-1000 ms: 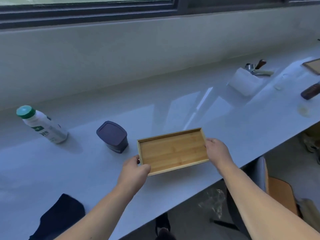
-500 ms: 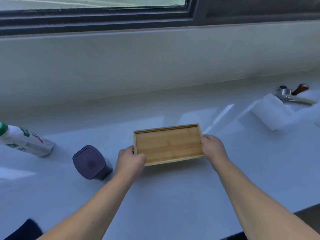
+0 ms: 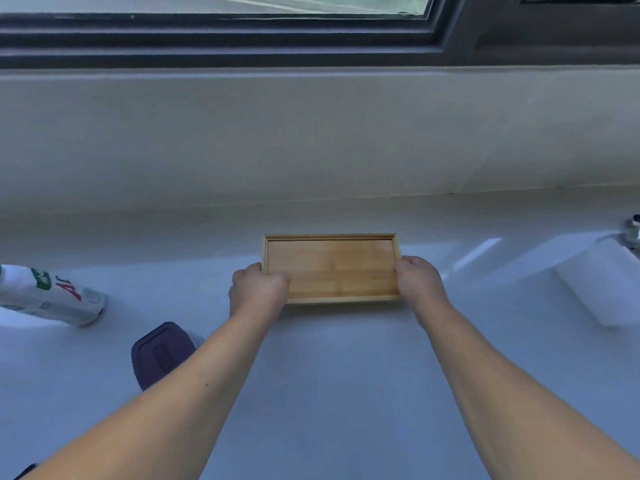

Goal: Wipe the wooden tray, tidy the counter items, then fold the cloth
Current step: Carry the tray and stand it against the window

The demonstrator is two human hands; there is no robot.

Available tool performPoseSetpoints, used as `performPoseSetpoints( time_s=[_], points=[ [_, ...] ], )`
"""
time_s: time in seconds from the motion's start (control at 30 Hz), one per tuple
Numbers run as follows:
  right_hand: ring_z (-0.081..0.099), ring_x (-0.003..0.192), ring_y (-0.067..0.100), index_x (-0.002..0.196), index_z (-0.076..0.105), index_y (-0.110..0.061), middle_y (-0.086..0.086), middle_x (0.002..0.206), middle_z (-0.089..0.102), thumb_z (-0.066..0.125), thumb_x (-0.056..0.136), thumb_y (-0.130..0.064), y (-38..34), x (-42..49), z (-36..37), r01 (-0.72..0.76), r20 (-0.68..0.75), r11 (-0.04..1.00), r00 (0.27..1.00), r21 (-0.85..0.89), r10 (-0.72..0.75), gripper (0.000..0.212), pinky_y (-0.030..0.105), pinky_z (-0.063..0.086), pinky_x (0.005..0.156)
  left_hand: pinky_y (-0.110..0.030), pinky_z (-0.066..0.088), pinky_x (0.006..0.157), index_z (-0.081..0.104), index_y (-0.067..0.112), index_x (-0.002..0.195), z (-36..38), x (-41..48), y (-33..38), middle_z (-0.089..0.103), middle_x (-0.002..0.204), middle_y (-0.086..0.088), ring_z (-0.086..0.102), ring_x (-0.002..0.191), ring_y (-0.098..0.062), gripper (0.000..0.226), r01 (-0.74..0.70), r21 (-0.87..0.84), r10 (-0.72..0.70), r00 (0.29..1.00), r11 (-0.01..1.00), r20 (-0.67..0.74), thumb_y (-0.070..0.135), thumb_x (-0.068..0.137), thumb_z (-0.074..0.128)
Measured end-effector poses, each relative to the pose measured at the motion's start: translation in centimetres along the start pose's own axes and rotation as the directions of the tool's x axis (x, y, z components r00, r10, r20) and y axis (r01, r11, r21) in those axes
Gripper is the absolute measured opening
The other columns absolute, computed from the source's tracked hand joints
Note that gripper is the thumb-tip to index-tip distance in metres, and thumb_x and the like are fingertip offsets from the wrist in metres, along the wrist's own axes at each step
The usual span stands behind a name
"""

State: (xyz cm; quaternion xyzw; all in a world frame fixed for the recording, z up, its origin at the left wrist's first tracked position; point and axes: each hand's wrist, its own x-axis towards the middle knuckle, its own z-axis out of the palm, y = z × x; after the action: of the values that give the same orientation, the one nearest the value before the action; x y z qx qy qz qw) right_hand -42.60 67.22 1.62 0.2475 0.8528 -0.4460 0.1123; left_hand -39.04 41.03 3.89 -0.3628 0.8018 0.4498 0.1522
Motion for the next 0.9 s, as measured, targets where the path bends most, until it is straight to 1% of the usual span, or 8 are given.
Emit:
performPoseSetpoints(
  time_s=[0.1,0.17,0.3,0.47,0.57,0.63,0.77,0.9],
  points=[
    [0.037,0.062,0.024,0.066,0.043,-0.017,0.005,0.068,0.044,0.045,0.087,-0.014,-1.4,1.8,0.4,0.012,0.013,1.0,1.0,-0.003,-0.012,0.021,0.037,0.026,0.057,-0.036,0.049,0.075,0.063,0.018,0.11,0.2,1.5,1.3,0.047,0.123,-0.004,0.058,0.104,-0.035,0.031,0.023,0.01,-0.023,0.999,1.0,-0.034,0.024,0.081,0.054],
    [0.037,0.062,0.025,0.065,0.044,-0.016,0.007,0.071,0.045,0.046,0.085,-0.015,-2.5,2.9,0.7,0.024,0.015,1.0,1.0,-0.015,-0.024,0.021,0.037,0.027,0.057,-0.04,0.052,0.084,0.062,0.015,0.123,0.4,2.6,2.0,0.047,0.128,-0.004,0.057,0.11,-0.036,0.042,0.039,0.013,-0.038,0.998,0.999,-0.053,0.023,0.082,0.054],
    [0.039,0.064,0.026,0.064,0.044,-0.016,0.008,0.075,0.047,0.046,0.085,-0.017,-4.4,5.1,1.4,0.02,0.03,1.0,0.999,-0.007,-0.02,0.021,0.037,0.031,0.061,-0.049,0.051,0.103,0.047,0.016,0.154,0.3,4.5,3.5,0.042,0.154,-0.009,0.05,0.132,-0.04,0.069,0.067,-0.005,-0.067,0.996,0.998,-0.058,0.021,0.085,0.053],
    [0.044,0.073,0.03,0.069,0.051,-0.011,0.013,0.08,0.053,0.046,0.087,-0.018,-6.1,7.8,2.2,0.02,0.044,1.0,0.999,-0.015,-0.02,0.02,0.039,0.037,0.069,-0.049,0.052,0.103,0.055,0.015,0.147,0.0,6.8,5.6,0.047,0.151,-0.011,0.053,0.128,-0.042,0.066,0.072,-0.014,-0.072,0.995,0.997,-0.07,0.021,0.082,0.053],
    [0.048,0.078,0.033,0.077,0.056,0.001,0.021,0.087,0.057,0.046,0.09,-0.016,-6.6,9.3,2.5,0.018,0.051,0.999,0.999,-0.049,-0.015,0.024,0.044,0.045,0.074,-0.051,0.053,0.104,0.056,0.012,0.145,0.1,8.0,6.3,0.048,0.149,-0.011,0.054,0.127,-0.042,0.066,0.082,0.001,-0.082,0.995,0.997,-0.063,0.021,0.079,0.054],
    [0.046,0.072,0.032,0.085,0.058,0.009,0.024,0.088,0.057,0.045,0.09,-0.016,-6.8,9.9,2.8,0.021,0.07,0.995,0.997,-0.094,-0.015,0.028,0.042,0.041,0.07,-0.051,0.052,0.106,0.055,0.014,0.148,0.2,8.7,6.7,0.047,0.15,-0.011,0.054,0.129,-0.042,0.07,0.092,0.008,-0.091,0.994,0.996,-0.052,0.02,0.079,0.053],
    [0.04,0.065,0.026,0.072,0.051,-0.006,0.01,0.073,0.049,0.047,0.088,-0.017,-7.4,10.6,3.1,0.011,0.077,0.997,0.997,-0.082,-0.005,0.02,0.039,0.032,0.061,-0.051,0.052,0.105,0.059,0.012,0.142,0.4,10.0,7.0,0.054,0.143,-0.013,0.057,0.124,-0.043,0.065,0.115,0.012,-0.115,0.993,0.993,-0.039,0.016,0.077,0.054],
    [0.038,0.065,0.027,0.065,0.046,-0.009,0.009,0.069,0.048,0.05,0.089,-0.02,-7.9,11.2,3.3,0.009,0.071,0.997,0.997,-0.079,-0.003,0.027,0.039,0.031,0.056,-0.052,0.054,0.103,0.066,0.011,0.127,0.3,10.8,7.2,0.068,0.129,-0.015,0.063,0.117,-0.042,0.062,0.124,-0.019,-0.125,0.992,0.992,-0.022,0.021,0.067,0.052]
  ],
)
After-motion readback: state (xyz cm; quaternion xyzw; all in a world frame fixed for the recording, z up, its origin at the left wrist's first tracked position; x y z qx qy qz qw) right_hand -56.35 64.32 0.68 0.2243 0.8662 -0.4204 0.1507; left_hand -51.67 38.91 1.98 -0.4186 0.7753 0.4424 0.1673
